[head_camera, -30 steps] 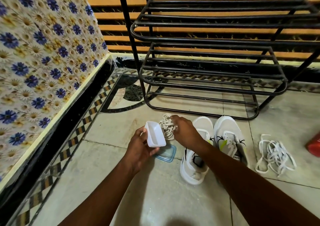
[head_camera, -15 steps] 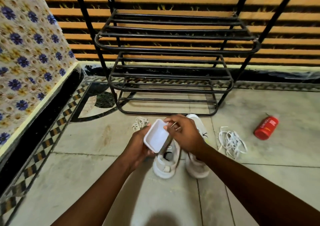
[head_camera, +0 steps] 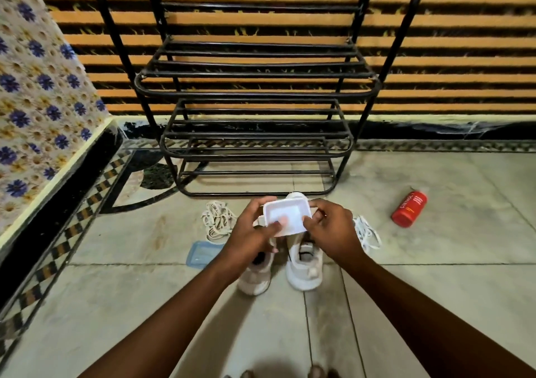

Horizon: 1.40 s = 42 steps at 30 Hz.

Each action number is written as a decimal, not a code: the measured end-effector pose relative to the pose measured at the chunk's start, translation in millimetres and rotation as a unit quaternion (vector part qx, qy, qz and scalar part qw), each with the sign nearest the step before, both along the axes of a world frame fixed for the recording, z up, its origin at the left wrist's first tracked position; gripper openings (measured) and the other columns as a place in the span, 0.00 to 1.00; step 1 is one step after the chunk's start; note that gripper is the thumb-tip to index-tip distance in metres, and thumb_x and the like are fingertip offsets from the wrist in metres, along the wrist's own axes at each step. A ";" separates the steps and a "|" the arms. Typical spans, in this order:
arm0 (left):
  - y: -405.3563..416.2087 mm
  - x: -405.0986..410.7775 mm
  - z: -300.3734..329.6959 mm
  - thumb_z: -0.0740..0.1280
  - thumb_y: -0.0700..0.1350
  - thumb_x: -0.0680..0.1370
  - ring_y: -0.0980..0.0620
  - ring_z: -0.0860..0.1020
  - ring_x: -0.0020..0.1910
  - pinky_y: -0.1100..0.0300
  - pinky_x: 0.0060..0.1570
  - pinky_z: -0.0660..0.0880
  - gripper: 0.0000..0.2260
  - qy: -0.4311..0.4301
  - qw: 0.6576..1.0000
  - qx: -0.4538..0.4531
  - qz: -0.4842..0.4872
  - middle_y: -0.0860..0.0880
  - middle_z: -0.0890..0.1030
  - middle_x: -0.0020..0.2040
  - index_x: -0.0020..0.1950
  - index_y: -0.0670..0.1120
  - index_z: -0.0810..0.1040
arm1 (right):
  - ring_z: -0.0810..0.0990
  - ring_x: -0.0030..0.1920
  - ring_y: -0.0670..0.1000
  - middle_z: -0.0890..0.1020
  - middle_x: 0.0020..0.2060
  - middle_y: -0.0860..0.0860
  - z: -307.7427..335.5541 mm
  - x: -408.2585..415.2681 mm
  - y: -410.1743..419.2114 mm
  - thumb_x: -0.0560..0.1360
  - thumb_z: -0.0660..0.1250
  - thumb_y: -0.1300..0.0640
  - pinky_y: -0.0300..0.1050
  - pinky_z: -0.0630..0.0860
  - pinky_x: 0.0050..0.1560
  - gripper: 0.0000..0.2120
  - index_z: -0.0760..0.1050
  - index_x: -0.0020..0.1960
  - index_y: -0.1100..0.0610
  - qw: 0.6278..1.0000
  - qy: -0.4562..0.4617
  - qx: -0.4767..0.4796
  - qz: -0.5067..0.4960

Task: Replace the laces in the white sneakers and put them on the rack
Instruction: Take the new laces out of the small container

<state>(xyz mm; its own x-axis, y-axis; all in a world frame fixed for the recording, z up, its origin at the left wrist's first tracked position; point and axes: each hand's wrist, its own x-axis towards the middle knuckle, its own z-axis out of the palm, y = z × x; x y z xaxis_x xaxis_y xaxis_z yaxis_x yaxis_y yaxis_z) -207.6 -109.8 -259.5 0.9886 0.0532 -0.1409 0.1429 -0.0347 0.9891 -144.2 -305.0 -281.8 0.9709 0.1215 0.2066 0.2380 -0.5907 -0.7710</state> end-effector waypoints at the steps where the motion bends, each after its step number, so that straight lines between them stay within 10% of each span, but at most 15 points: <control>1: -5.3 -0.1 -3.2 0.80 0.46 0.74 0.49 0.85 0.50 0.45 0.44 0.84 0.24 -0.020 0.999 0.031 -0.016 0.52 0.81 0.62 0.66 0.56 0.76 | 0.80 0.34 0.48 0.80 0.30 0.49 1.3 -2.1 -7.9 0.70 0.73 0.58 0.43 0.77 0.41 0.10 0.82 0.51 0.51 1.000 0.003 0.002 0.007; 10: -62.3 11.7 -23.4 0.83 0.41 0.66 0.50 0.82 0.54 0.52 0.51 0.83 0.39 -0.060 0.981 0.169 -0.076 0.55 0.78 0.61 0.73 0.54 0.69 | 0.77 0.36 0.45 0.79 0.36 0.42 -6.5 -17.7 -67.2 0.66 0.65 0.56 0.42 0.74 0.44 0.21 0.81 0.58 0.53 1.000 0.002 -0.012 -0.005; 25: -150.0 18.9 -74.2 0.76 0.49 0.71 0.45 0.78 0.58 0.58 0.47 0.73 0.23 -0.009 0.897 0.403 -0.184 0.46 0.79 0.57 0.62 0.45 0.74 | 0.74 0.23 0.51 0.75 0.22 0.47 -69.6 -33.6 -161.0 0.68 0.70 0.68 0.44 0.72 0.28 0.13 0.75 0.35 0.51 0.978 0.204 -0.014 -0.039; 37: -186.4 16.8 -126.7 0.74 0.51 0.74 0.44 0.74 0.66 0.55 0.61 0.72 0.28 0.010 0.875 0.422 -0.236 0.43 0.75 0.66 0.71 0.43 0.70 | 0.77 0.37 0.58 0.78 0.30 0.54 -118.5 -37.8 -189.9 0.71 0.71 0.55 0.52 0.74 0.39 0.11 0.72 0.35 0.59 0.958 0.218 -0.161 -0.093; 42: -183.3 20.6 -113.6 0.75 0.52 0.73 0.45 0.75 0.62 0.54 0.56 0.73 0.25 0.000 0.864 0.455 -0.218 0.46 0.74 0.62 0.66 0.44 0.73 | 0.78 0.41 0.52 0.80 0.36 0.47 -110.8 -36.6 -193.9 0.72 0.69 0.35 0.47 0.75 0.38 0.20 0.74 0.38 0.53 0.943 0.231 -0.198 -0.133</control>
